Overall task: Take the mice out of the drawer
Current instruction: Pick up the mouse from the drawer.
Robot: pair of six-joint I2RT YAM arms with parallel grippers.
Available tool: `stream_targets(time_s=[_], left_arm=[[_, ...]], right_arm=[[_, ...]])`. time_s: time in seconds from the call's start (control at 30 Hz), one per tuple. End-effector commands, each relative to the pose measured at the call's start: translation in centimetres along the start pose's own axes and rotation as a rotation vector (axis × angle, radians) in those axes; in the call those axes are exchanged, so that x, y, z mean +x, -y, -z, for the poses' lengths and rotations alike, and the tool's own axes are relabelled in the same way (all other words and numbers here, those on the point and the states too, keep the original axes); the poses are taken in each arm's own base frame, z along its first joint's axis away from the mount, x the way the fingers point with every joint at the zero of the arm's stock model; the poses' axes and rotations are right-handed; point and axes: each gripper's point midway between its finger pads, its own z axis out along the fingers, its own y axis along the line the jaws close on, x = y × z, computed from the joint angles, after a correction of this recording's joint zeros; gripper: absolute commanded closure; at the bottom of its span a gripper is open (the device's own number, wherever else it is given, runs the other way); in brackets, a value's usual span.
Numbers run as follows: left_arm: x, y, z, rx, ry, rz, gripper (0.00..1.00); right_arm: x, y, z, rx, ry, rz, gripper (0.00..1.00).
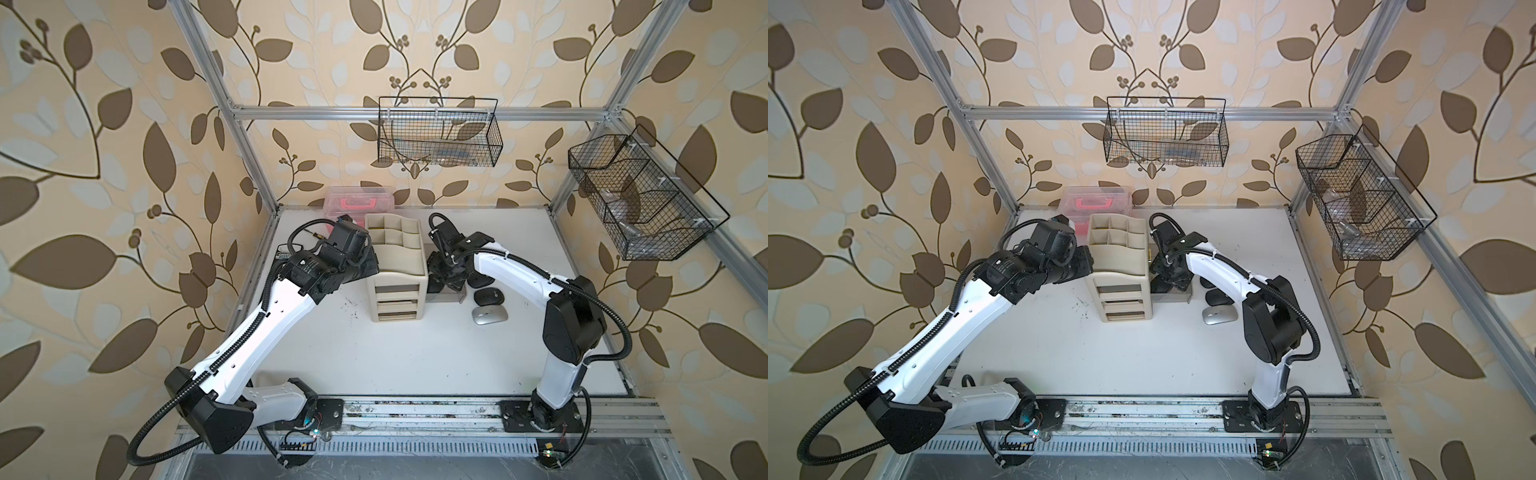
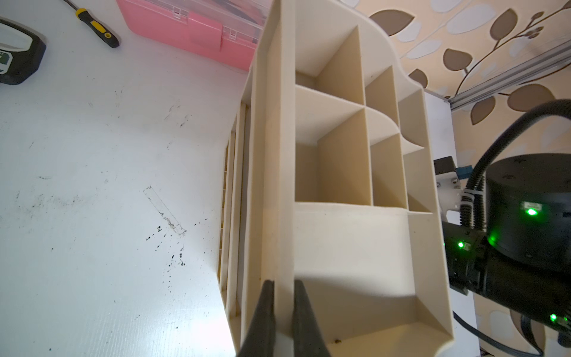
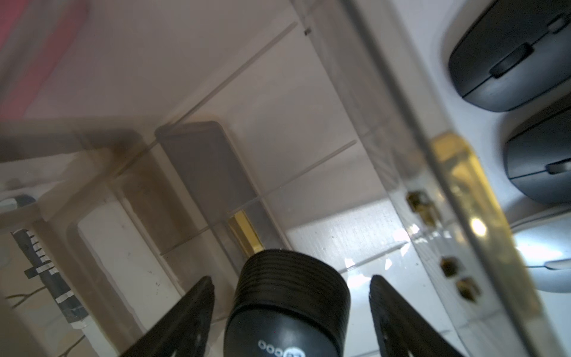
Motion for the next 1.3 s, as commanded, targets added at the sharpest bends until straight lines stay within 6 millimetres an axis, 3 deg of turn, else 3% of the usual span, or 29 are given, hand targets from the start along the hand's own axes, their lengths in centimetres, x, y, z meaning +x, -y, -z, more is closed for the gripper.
stream_targets(time_s=[0.0, 0.2, 0.47, 0.7, 1.1, 1.27], left_arm=[[-0.8, 2.1, -0.5, 0.078, 0.035, 0.025, 1.00], [-0.9, 2.6, -0.5, 0.104, 0.038, 0.031, 1.00], [-0.9, 2.9, -0.2, 0.123, 0.044, 0.039, 1.00], [-0.7, 2.2, -0.1, 0.098, 0.045, 0.039, 1.00], [-0.9, 0.6, -0.2, 0.002, 0.060, 0.031, 1.00], [-1.0, 0.6, -0.5, -0.015, 0.060, 0.028, 1.00]], right_arm=[[3.1, 1.0, -2.2, 0.042, -0.090, -0.014, 0.19], [4.0, 1.0, -3.5, 0.056, -0.118, -0.007, 0.22], [3.9, 1.1, -3.8, 0.062, -0.125, -0.006, 0.34], [1.4, 1.1, -2.5, 0.031, -0.061, -0.025, 0.45], [-2.3, -0.2, 1.1, -0.026, 0.043, -0.007, 0.45], [-2.6, -0.8, 2.5, -0.059, 0.046, -0.006, 0.45]])
